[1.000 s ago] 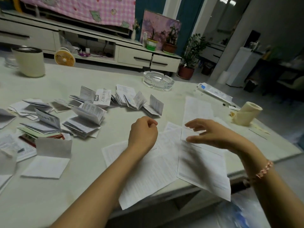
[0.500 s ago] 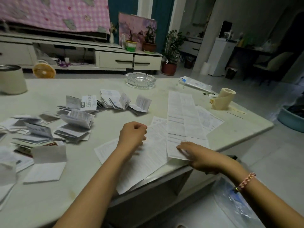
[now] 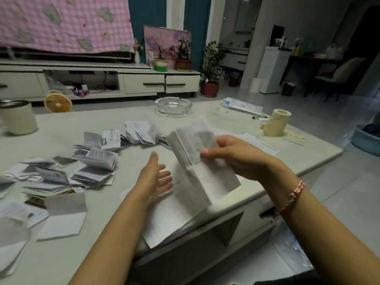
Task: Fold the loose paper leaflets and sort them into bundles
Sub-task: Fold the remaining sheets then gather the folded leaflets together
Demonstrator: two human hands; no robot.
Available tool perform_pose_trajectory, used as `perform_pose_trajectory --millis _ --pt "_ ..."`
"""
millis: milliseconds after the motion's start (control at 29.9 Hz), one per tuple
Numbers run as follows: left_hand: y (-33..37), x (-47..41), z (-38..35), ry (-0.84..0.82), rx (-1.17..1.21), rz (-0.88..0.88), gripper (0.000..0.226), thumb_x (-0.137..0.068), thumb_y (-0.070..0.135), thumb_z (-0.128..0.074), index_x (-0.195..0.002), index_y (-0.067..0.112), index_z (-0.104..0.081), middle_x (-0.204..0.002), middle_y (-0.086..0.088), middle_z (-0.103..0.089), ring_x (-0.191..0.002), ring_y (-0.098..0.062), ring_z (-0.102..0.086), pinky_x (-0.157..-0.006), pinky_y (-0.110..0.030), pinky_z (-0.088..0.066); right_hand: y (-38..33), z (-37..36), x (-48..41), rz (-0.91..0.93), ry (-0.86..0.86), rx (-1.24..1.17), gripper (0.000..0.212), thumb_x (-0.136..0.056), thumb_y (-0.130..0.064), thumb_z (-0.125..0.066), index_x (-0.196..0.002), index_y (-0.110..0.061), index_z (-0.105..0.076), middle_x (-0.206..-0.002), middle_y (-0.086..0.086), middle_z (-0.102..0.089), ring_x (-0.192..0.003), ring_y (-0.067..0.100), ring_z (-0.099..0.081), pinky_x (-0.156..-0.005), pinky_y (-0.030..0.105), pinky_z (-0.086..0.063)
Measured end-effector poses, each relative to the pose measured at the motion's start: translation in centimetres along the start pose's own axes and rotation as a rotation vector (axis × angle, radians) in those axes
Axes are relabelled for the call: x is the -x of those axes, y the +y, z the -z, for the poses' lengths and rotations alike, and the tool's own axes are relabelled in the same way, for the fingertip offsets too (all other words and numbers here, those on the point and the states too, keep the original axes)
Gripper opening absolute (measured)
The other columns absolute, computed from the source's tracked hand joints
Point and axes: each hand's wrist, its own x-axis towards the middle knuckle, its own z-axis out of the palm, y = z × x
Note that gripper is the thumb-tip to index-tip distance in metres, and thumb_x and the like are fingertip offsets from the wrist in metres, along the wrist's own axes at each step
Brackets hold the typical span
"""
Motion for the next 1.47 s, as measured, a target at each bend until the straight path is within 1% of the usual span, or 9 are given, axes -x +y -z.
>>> perform_pose_trajectory --millis 268,435,603,703,803,1004,1138,1339,1473 --pt "0.1 -0.7 1.9 -0.071 0.322 0.165 0.078 -0.090 0.067 -0.029 -0.124 0.000 -0.048 -0.112 -0.021 -0.061 -0.101 -0.035 -0.058 -0.082 -0.050 -0.046 -1.8 2.8 -2.9 0.030 -0.007 -0.519 0.023 -0.079 -0.015 -0.057 -0.102 -0.010 -0.062 -0.092 0.006 -0.068 -0.081 0.020 -0.068 -0.072 0.033 -0.058" --pt "0.2 -0.7 2.5 -0.184 0.335 0.090 0.055 -0.092 0.057 -0.040 -0.119 0.012 -0.058 -0.104 -0.016 -0.068 -0.097 -0.032 -0.064 -0.069 -0.046 -0.056 4.4 6.3 -6.9 -0.178 0.300 0.039 0.014 -0.087 -0.010 -0.061 -0.101 -0.006 -0.064 -0.104 0.013 -0.066 -0.079 0.019 -0.065 -0.072 0.030 -0.055" --pt "-0.7 -1.5 2.1 0.257 -0.177 -0.089 0.019 -0.088 0.001 -0.059 -0.106 -0.001 -0.057 -0.086 -0.015 -0.060 -0.075 -0.029 -0.056 -0.068 -0.034 -0.045 8.1 7.7 -8.7 -0.138 0.526 0.619 0.035 -0.091 -0.016 -0.056 -0.124 -0.007 -0.052 -0.118 0.013 -0.058 -0.100 0.023 -0.055 -0.080 0.026 -0.040" --pt "-1.0 -1.9 2.0 0.388 -0.543 -0.306 0.012 -0.083 -0.005 -0.049 -0.078 0.001 -0.058 -0.081 -0.017 -0.061 -0.075 -0.030 -0.054 -0.058 -0.030 -0.037 7.5 8.1 -9.1 -0.063 0.567 0.635 0.031 -0.094 -0.012 -0.048 -0.125 -0.008 -0.052 -0.122 0.013 -0.058 -0.106 0.025 -0.055 -0.084 0.026 -0.041" --pt "-0.2 -1.7 2.1 0.401 -0.773 -0.461 0.015 -0.083 -0.001 -0.045 -0.077 -0.005 -0.058 -0.072 -0.016 -0.058 -0.068 -0.029 -0.049 -0.053 -0.031 -0.031 5.3 7.5 -8.7 0.017 0.503 0.612 0.030 -0.093 -0.009 -0.050 -0.122 -0.009 -0.055 -0.119 0.010 -0.061 -0.105 0.021 -0.057 -0.083 0.025 -0.045" --pt "2.5 1.4 2.6 0.167 -0.648 -0.550 0.020 -0.088 0.005 -0.057 -0.071 0.014 -0.060 -0.071 -0.004 -0.062 -0.066 -0.020 -0.054 -0.060 -0.029 -0.039 2.0 5.0 -7.3 0.263 0.274 0.444 0.043 -0.084 -0.013 -0.068 -0.124 -0.013 -0.053 -0.119 0.006 -0.060 -0.110 0.014 -0.057 -0.094 0.024 -0.045" --pt "3.4 3.3 3.1 0.055 -0.592 -0.567 0.013 -0.088 0.011 -0.060 -0.078 0.015 -0.065 -0.079 -0.003 -0.067 -0.071 -0.018 -0.059 -0.059 -0.027 -0.042 1.4 4.1 -6.5 0.200 0.043 0.553 0.065 -0.073 -0.031 -0.077 -0.130 -0.022 -0.047 -0.126 -0.001 -0.058 -0.116 0.009 -0.053 -0.100 0.024 -0.040" --pt "3.6 3.2 3.6 0.047 -0.542 -0.552 0.008 -0.085 0.018 -0.063 -0.078 0.019 -0.067 -0.062 0.012 -0.069 -0.071 -0.014 -0.060 -0.059 -0.025 -0.041 1.6 4.2 -5.8 0.095 -0.066 0.635 0.026 -0.071 -0.021 -0.081 -0.085 -0.002 -0.068 -0.074 0.004 -0.066 -0.065 0.010 -0.058 -0.060 0.024 -0.048" --pt "3.6 2.3 4.3 0.031 -0.415 -0.484 0.011 -0.083 0.025 -0.064 -0.088 0.016 -0.069 -0.077 0.007 -0.072 -0.079 -0.019 -0.062 -0.062 -0.028 -0.047 2.4 4.8 -5.4 0.060 -0.057 0.446 0.023 -0.075 -0.012 -0.077 -0.094 -0.002 -0.070 -0.088 0.010 -0.071 -0.075 0.014 -0.064 -0.072 0.027 -0.055"
